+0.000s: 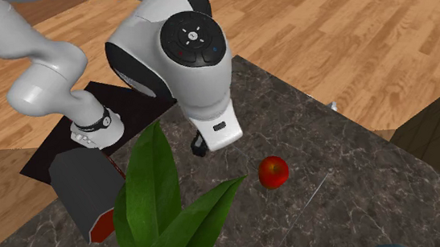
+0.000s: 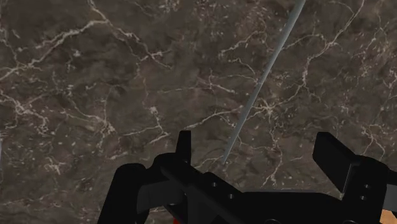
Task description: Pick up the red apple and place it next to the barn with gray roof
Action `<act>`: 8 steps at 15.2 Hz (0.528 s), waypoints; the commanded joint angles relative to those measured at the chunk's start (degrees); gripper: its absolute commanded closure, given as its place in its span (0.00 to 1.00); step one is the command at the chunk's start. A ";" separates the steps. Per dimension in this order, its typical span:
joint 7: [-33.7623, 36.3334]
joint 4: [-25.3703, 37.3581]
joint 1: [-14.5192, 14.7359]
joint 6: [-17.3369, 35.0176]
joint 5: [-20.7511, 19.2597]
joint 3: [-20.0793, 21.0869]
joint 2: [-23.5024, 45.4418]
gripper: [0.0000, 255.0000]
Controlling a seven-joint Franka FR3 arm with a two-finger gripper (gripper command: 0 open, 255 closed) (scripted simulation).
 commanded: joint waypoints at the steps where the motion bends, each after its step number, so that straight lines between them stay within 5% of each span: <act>1: -2.30 4.69 -0.42 0.31 1.79 -0.68 5.22 0.00; 8: -7.92 22.00 -3.12 -1.37 7.85 -0.87 21.78 0.00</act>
